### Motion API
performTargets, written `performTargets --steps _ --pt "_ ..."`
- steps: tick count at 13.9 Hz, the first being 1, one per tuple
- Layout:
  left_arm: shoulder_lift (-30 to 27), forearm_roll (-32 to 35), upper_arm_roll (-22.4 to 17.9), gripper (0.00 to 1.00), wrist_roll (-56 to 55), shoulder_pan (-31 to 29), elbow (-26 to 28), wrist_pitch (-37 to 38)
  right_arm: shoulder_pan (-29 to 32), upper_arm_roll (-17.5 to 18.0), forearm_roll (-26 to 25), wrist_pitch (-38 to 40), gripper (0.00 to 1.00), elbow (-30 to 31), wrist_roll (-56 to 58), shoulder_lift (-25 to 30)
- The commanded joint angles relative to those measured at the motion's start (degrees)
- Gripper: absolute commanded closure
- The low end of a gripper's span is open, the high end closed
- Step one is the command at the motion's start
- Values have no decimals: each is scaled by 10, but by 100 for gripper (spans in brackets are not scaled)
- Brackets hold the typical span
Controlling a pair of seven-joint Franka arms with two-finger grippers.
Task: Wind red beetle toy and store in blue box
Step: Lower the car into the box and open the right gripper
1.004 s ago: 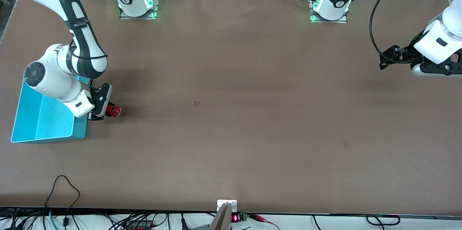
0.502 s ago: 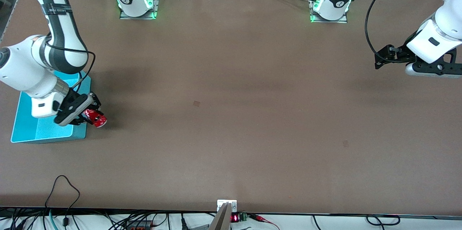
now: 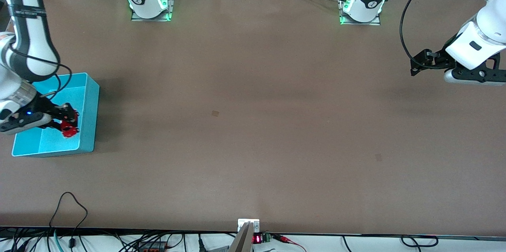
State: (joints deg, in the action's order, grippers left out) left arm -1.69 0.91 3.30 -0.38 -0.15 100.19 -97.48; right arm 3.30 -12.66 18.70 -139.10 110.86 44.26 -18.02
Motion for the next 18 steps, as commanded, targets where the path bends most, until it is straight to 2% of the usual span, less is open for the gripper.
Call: performTargets --steps 1,5,18 --pt "9 -4 0 0 12 -3 -19 11 39 2 6 3 76 6 -49 2" --pt "9 -4 1 0 12 -2 -19 11 88 3 10 -8 77 7 -52 -42" --pt "9 -4 1 0 13 -1 -19 12 92 3 8 -12 75 5 -80 -139"
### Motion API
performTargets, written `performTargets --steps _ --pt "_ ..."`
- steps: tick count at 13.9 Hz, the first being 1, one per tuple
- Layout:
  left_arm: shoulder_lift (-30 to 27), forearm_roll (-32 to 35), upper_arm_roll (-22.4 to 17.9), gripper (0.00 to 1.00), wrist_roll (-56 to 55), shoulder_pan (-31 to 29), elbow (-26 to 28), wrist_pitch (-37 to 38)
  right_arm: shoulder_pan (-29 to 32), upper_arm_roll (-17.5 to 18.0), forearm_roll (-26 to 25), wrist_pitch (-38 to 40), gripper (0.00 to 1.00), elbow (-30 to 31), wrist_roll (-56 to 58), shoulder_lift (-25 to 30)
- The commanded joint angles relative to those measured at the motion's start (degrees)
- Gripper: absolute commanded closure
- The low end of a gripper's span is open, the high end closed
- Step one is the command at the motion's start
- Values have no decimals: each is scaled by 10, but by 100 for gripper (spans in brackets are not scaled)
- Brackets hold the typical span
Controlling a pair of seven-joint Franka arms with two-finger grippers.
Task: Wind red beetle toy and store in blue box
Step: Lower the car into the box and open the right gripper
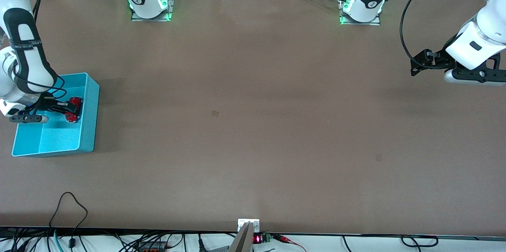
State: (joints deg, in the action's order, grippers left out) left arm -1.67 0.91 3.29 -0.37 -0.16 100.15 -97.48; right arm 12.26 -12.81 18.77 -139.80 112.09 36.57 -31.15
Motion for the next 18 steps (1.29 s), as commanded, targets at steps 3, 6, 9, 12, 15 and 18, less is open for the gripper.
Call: performTargets --steps 3,6,9,12,15,18 --pt "9 -4 2 0 13 -1 -19 11 5 4 14 -34 52 -7 -4 -26" --pt "9 -4 2 0 13 -1 -19 11 -1 4 50 -28 0 -7 1 -4" --pt "9 -4 2 0 13 -1 -19 12 -7 4 51 35 0 -27 -9 35" --pt "9 -4 3 0 12 0 -21 12 -18 6 44 105 0 -74 -26 61" --pt "9 -4 3 0 13 0 -22 11 -39 6 22 117 0 -86 -31 100" --pt "10 -3 4 0 13 1 -22 10 -64 7 -25 189 0 -114 -103 142"
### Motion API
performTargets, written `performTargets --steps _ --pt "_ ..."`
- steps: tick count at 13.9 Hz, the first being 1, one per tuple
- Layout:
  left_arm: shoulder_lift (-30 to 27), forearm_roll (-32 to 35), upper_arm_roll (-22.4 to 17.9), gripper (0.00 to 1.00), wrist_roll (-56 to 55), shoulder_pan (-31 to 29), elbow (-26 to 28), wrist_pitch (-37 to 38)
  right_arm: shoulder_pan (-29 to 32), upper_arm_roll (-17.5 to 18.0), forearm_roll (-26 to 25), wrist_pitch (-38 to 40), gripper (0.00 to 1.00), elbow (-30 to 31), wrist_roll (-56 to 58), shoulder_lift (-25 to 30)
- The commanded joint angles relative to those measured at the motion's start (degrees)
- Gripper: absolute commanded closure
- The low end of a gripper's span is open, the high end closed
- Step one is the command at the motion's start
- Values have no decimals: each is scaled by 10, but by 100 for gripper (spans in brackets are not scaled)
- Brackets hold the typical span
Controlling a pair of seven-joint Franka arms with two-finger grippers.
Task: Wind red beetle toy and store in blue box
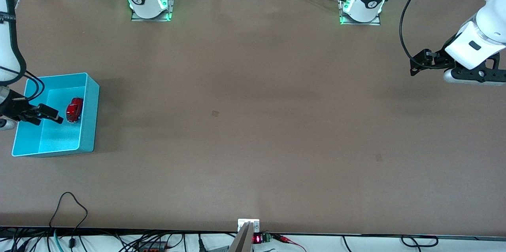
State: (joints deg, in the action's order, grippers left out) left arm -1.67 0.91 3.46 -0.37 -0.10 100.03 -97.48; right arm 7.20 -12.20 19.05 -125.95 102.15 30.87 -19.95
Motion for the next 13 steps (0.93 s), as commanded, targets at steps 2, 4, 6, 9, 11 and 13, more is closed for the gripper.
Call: performTargets --steps 2,4,6,9,11,13 --pt "10 -4 2 0 12 0 -20 10 -34 1 -55 131 0 -60 -118 45" --pt "10 -4 1 0 12 0 -21 10 -56 1 -77 198 0 -98 -177 58" --pt "10 -4 1 0 12 -1 -20 10 -68 4 -82 261 0 -133 -230 69" --pt "10 -4 1 0 12 -1 -20 10 -80 6 -82 361 0 -186 -302 81" --pt "10 -4 1 0 12 -1 -20 10 -103 0 -87 414 0 -201 -346 87" --pt "10 -4 1 0 12 -1 -20 10 -126 5 -150 419 0 -188 -368 109"
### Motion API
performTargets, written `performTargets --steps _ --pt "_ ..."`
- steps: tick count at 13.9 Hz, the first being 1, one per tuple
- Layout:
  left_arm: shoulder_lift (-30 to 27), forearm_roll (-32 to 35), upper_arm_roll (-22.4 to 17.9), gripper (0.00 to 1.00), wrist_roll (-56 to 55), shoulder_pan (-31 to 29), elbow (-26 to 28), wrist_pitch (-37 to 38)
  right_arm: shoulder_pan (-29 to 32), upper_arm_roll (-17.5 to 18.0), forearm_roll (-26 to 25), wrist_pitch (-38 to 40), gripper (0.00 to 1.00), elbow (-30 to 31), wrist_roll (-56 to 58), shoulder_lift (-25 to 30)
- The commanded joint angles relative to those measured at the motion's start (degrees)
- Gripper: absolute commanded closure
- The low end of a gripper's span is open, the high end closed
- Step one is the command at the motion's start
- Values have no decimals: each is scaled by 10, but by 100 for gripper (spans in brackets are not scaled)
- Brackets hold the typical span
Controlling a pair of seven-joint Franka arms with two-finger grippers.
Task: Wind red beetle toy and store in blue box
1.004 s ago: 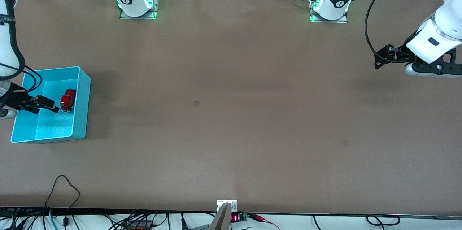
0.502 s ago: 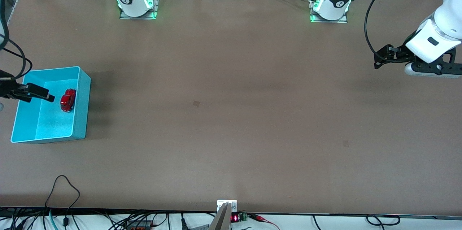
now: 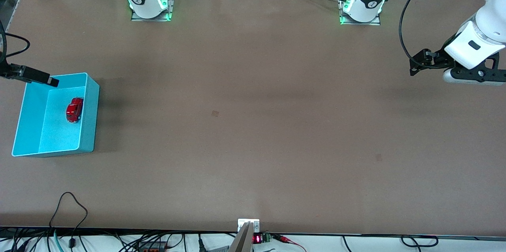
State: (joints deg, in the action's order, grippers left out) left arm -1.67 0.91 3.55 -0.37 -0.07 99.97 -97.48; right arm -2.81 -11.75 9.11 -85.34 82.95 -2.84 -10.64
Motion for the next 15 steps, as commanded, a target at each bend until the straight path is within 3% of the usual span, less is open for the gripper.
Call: performTargets --steps 1,3,6,11,15 --pt "10 -4 0 0 12 -1 -20 10 -41 8 -87 6 0 22 -31 29" --pt "10 -4 0 0 12 -1 -21 10 -18 40 -111 -30 0 63 -21 53" --pt "10 -4 0 0 12 -1 -21 10 67 104 -110 -68 0 92 27 63" --pt "11 -4 0 0 12 -2 -20 9 66 106 -107 -87 0 106 28 88" --pt "11 -4 0 0 12 -4 -20 9 66 107 -108 -135 0 206 29 157"
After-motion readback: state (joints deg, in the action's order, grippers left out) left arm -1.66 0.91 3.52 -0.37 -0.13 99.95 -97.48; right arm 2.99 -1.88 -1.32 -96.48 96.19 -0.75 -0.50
